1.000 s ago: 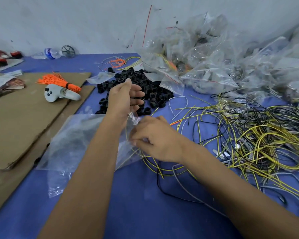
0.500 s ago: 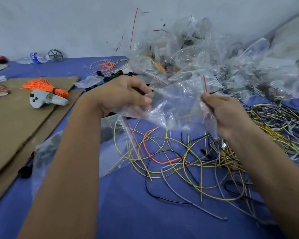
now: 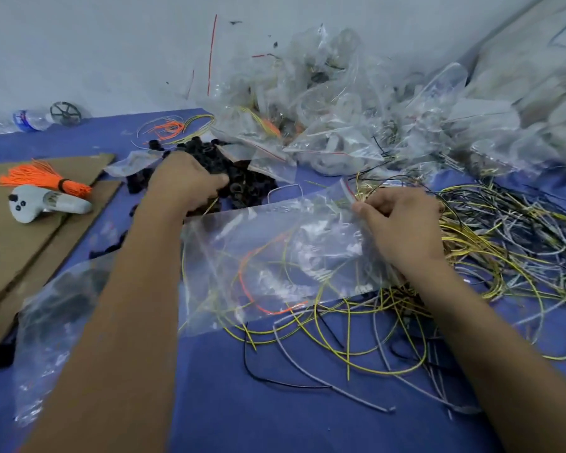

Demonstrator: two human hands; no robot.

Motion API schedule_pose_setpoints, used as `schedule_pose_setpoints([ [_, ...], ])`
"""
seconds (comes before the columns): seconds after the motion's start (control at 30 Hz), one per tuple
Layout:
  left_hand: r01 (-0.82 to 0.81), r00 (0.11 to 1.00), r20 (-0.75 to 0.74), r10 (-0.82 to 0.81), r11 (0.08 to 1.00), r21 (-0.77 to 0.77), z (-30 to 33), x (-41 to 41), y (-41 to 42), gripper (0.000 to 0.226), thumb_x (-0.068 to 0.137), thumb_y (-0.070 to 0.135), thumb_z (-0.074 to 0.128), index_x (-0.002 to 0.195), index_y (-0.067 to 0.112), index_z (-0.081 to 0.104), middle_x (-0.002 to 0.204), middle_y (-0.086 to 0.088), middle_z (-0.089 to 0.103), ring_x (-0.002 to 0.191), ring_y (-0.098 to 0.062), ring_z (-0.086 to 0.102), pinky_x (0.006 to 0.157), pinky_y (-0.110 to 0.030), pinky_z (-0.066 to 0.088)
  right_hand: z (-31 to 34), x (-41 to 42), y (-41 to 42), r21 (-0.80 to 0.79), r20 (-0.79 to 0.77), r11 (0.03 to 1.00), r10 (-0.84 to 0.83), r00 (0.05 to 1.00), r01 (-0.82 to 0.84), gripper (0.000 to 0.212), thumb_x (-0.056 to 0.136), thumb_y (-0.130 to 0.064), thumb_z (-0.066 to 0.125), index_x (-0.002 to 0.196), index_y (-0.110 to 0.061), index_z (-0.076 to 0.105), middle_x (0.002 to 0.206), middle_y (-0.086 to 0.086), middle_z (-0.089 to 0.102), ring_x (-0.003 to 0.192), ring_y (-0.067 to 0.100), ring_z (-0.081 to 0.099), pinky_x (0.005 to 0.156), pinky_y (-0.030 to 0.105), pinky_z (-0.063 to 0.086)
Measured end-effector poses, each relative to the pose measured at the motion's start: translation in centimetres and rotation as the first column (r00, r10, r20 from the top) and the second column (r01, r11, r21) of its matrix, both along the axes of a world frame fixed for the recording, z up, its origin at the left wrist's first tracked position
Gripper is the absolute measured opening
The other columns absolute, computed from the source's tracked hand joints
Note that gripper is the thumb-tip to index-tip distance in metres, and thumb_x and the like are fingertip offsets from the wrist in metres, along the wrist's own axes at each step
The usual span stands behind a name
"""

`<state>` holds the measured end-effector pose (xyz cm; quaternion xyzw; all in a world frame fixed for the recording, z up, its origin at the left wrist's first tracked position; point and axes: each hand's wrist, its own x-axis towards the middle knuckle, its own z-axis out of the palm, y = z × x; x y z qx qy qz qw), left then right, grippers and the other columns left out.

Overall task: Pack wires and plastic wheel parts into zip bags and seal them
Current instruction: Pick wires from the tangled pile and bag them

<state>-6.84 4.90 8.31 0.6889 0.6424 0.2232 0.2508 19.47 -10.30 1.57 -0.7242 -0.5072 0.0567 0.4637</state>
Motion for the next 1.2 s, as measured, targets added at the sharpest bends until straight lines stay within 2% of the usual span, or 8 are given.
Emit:
schedule_pose_setpoints([
  [0.13,-0.145,0.963,0.264,0.045,0.916,0.375,-1.8,4.6,-2.0,0.016,0.088,0.033,0.07,0.079,0.02,0.068,0.078,0.002,0.069,0.079,-0.023,0.067,0.077,-0.033,0.052,-0.3,-0.7,0.1,0.013,0.008,0.999,-0.036,0.999,0.036,0.018,0.093,-0.026,0.071,0.076,-0.021,0.066,0.066,-0.005,0.067,0.065,0.014,0.064,0.058,0.014,0.039],
  [0.2,-0.043,0.895,0.435,-0.099,0.952,0.304,-3.4,7.7,-4.1,0.023,0.091,0.033,0.067,0.074,0.018,0.065,0.074,-0.004,0.071,0.071,-0.028,0.068,0.074,-0.041,0.058,-0.3,-0.8,0.1,-0.017,-0.041,1.0,-0.007,0.999,0.006,0.003,0.093,-0.019,0.07,0.09,-0.018,0.068,0.075,-0.003,0.072,0.072,0.014,0.068,0.065,0.013,0.046],
  [0.33,0.129,0.81,0.539,-0.232,0.966,0.222,-7.2,11.3,-7.9,0.036,0.098,0.032,0.062,0.07,0.009,0.061,0.065,-0.009,0.067,0.057,-0.028,0.06,0.067,-0.052,0.057,0.1,-0.9,-0.2,-0.1,-0.141,0.989,0.09,0.986,-0.105,0.03,0.086,-0.01,0.075,0.115,-0.016,0.067,0.083,-0.002,0.077,0.081,0.012,0.073,0.086,0.033,0.057],
  [0.5,0.192,0.749,0.612,-0.255,0.967,0.167,-9.4,11.5,-8.9,0.038,0.102,0.034,0.061,0.074,0.009,0.059,0.065,-0.009,0.066,0.05,-0.01,0.057,0.055,-0.035,0.045,0.4,-0.9,-0.8,-0.085,-0.215,0.989,0.101,0.971,-0.121,0.024,0.075,-0.015,0.088,0.095,-0.016,0.074,0.067,-0.002,0.075,0.061,0.006,0.072,0.061,0.023,0.056],
  [0.67,0.273,0.762,0.573,-0.302,0.952,0.138,-9.0,11.6,-9.3,0.04,0.097,0.041,0.067,0.081,0.005,0.062,0.068,-0.008,0.07,0.052,-0.014,0.055,0.053,-0.031,0.046,0.7,-1.3,-1.0,-0.063,-0.197,0.981,0.168,0.966,-0.183,0.028,0.068,-0.022,0.092,0.085,-0.017,0.07,0.061,-0.002,0.072,0.051,0.004,0.065,0.052,0.019,0.049],
  [0.8,0.242,0.776,0.575,-0.26,0.964,0.11,-8.9,11.6,-8.9,0.037,0.097,0.028,0.068,0.082,-0.005,0.06,0.068,-0.021,0.067,0.053,-0.022,0.057,0.055,-0.038,0.048,0.5,-1.6,-0.9,-0.062,-0.198,0.967,0.229,0.953,-0.245,0.032,0.066,-0.019,0.094,0.087,-0.016,0.068,0.061,-0.002,0.072,0.052,0.008,0.063,0.057,0.028,0.052],
  [0.9,0.257,0.707,0.669,-0.229,0.965,0.058,-9.0,11.3,-8.7,0.033,0.1,0.017,0.065,0.081,-0.01,0.058,0.064,-0.016,0.064,0.048,-0.021,0.054,0.048,-0.029,0.043,0.2,-1.5,-0.7,-0.059,-0.163,0.972,0.213,0.963,-0.225,0.031,0.068,-0.024,0.094,0.084,-0.02,0.067,0.06,-0.003,0.07,0.05,0.007,0.059,0.055,0.026,0.048],
  [1.2,0.325,0.565,0.79,-0.24,0.944,0.055,-8.5,10.4,-8.4,0.016,0.095,0.006,0.07,0.08,0.006,0.064,0.063,-0.006,0.064,0.049,-0.011,0.053,0.046,-0.02,0.042,-0.6,-0.4,-0.1,0.076,-0.373,0.991,0.134,0.918,-0.114,0.013,0.082,-0.02,0.083,0.089,-0.018,0.072,0.061,0.005,0.069,0.048,0.013,0.055,0.053,0.027,0.043],
])
